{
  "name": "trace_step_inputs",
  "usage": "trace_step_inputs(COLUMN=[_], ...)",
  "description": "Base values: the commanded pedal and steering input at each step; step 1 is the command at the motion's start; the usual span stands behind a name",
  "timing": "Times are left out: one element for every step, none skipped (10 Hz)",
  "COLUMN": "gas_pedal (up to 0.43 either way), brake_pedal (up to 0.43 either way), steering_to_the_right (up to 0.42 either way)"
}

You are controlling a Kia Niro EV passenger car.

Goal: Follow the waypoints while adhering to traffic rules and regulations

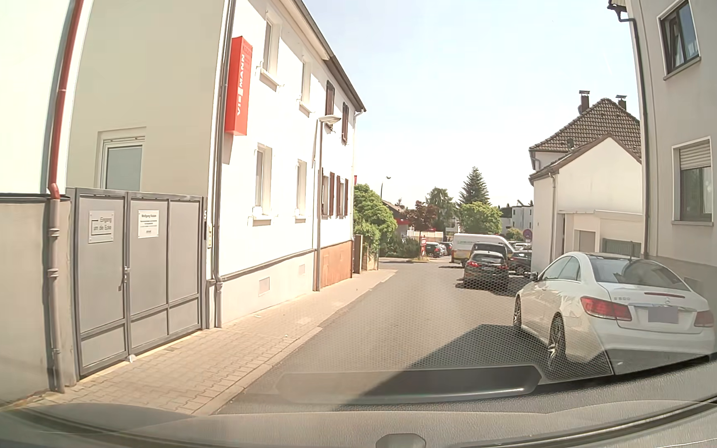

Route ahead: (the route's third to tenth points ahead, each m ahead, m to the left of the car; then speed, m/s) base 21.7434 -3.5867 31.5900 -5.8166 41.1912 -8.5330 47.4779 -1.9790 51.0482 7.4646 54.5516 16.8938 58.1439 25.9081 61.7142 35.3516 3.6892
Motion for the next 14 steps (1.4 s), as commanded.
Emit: trace_step_inputs(gas_pedal=[0.000, 0.000, 0.000, 0.000, 0.000, 0.000, 0.000, 0.000, 0.000, 0.000, 0.000, 0.000, 0.000, 0.000], brake_pedal=[0.146, 0.152, 0.165, 0.177, 0.183, 0.183, 0.189, 0.189, 0.189, 0.195, 0.201, 0.207, 0.213, 0.220], steering_to_the_right=[0.043, 0.048, 0.056, 0.061, 0.063, 0.063, 0.065, 0.069, 0.070, 0.069, 0.069, 0.070, 0.070, 0.070])
